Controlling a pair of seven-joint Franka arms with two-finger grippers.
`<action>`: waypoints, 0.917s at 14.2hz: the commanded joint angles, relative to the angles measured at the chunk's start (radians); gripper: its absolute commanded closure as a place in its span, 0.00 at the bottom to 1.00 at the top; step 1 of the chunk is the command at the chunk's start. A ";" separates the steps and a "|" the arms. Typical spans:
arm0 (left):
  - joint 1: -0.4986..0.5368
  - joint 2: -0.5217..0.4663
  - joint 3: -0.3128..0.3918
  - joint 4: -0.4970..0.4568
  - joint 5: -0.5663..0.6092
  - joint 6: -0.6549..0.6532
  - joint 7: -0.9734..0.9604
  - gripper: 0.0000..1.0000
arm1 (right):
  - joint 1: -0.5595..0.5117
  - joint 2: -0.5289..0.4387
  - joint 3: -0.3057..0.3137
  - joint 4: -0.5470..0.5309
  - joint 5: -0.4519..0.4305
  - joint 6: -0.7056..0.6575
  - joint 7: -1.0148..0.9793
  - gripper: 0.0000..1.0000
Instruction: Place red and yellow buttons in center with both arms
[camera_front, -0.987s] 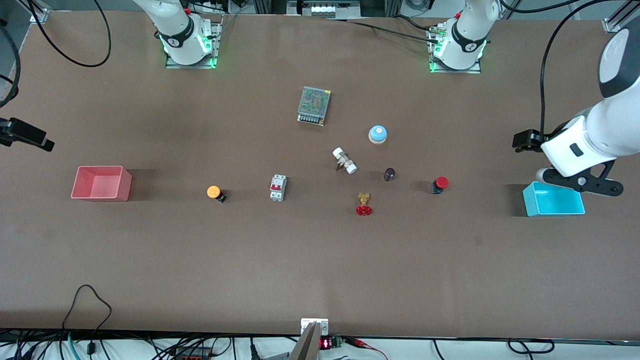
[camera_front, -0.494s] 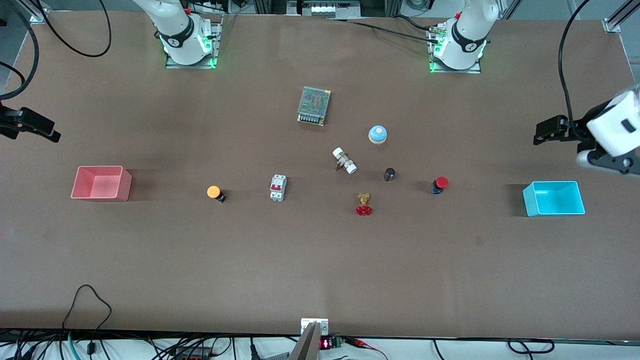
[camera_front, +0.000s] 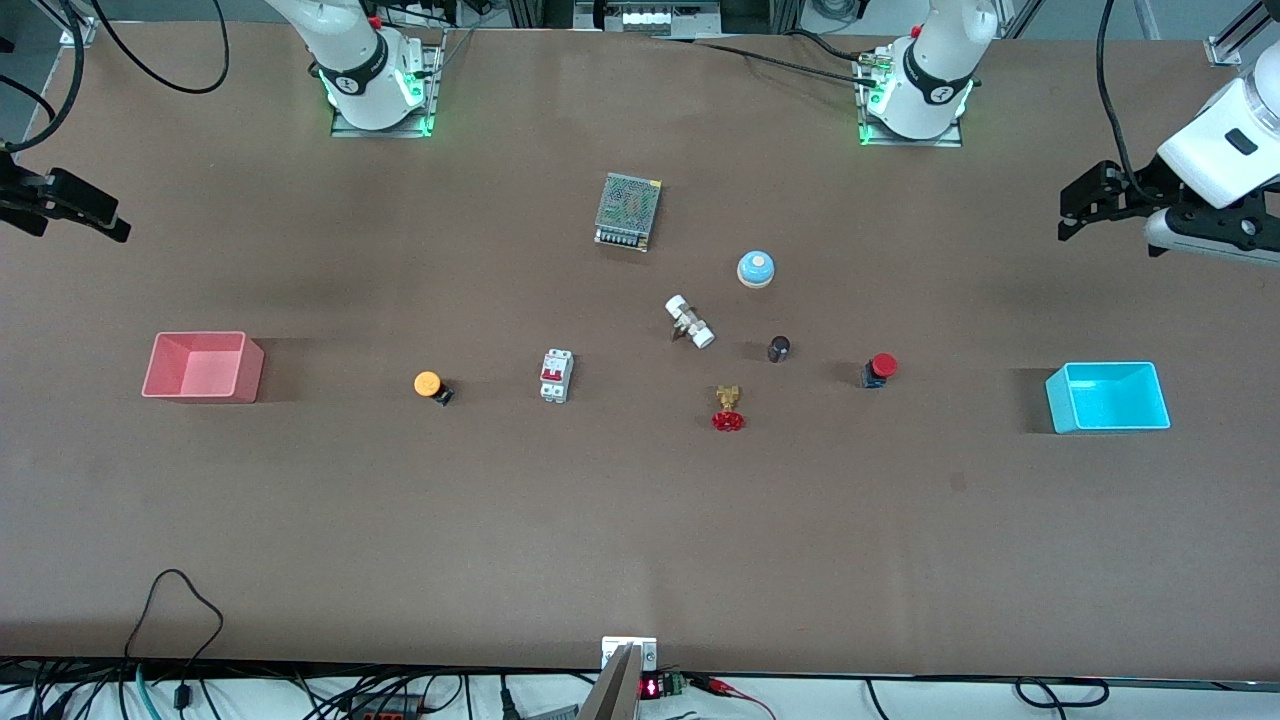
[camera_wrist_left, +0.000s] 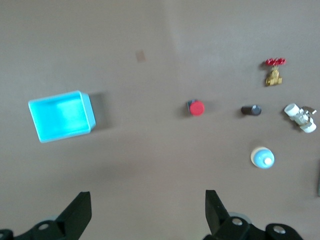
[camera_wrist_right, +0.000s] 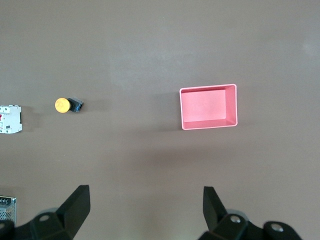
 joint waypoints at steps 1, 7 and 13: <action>-0.044 0.024 0.020 0.067 -0.014 -0.090 -0.115 0.00 | -0.001 -0.023 0.012 -0.014 -0.026 -0.003 -0.015 0.00; -0.079 0.058 0.020 0.100 -0.008 -0.080 -0.112 0.00 | 0.002 -0.023 0.013 -0.015 -0.026 -0.012 -0.009 0.00; -0.070 0.065 0.013 0.112 -0.011 -0.081 -0.112 0.00 | 0.001 -0.032 0.013 -0.015 -0.024 -0.024 -0.001 0.00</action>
